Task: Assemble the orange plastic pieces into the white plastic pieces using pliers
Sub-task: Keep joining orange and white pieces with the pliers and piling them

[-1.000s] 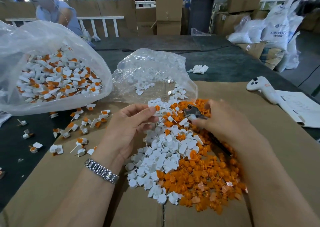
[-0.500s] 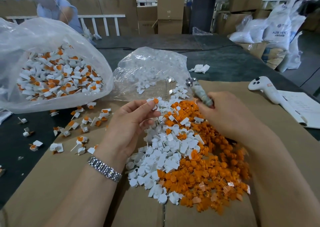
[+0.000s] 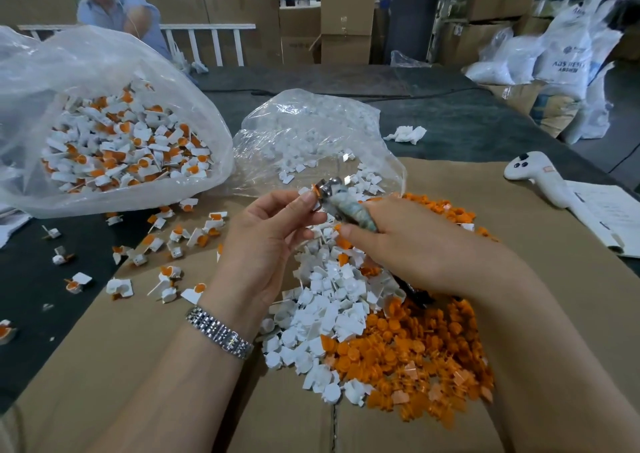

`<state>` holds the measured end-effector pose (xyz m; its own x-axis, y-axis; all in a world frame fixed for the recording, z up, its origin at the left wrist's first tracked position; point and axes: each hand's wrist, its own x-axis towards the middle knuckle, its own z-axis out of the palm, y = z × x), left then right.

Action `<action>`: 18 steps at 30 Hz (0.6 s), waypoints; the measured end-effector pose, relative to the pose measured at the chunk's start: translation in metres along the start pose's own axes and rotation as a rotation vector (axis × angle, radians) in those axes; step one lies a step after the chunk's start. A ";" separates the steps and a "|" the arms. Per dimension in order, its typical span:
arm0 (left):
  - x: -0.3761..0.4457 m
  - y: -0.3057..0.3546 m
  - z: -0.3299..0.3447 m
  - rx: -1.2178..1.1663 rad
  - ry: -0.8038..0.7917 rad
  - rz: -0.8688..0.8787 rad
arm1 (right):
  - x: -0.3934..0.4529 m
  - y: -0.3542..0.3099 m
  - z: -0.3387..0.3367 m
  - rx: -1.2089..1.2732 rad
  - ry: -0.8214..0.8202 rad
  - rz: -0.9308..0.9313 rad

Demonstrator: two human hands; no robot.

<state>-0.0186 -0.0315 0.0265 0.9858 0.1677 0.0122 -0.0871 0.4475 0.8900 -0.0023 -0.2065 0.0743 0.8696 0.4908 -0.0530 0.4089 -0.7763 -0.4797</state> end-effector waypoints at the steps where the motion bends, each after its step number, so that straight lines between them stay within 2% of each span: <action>1: 0.000 0.000 0.000 0.021 -0.007 0.013 | 0.000 0.000 0.000 0.009 0.003 -0.006; 12: 0.001 -0.002 -0.007 0.178 -0.071 0.071 | -0.001 0.009 0.006 -0.002 0.123 -0.011; 18: -0.001 -0.004 -0.006 0.118 -0.082 0.046 | 0.003 0.012 0.006 -0.067 0.171 -0.009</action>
<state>-0.0198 -0.0283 0.0203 0.9899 0.1117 0.0872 -0.1201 0.3335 0.9351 0.0032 -0.2120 0.0637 0.8979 0.4278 0.1037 0.4295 -0.7998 -0.4193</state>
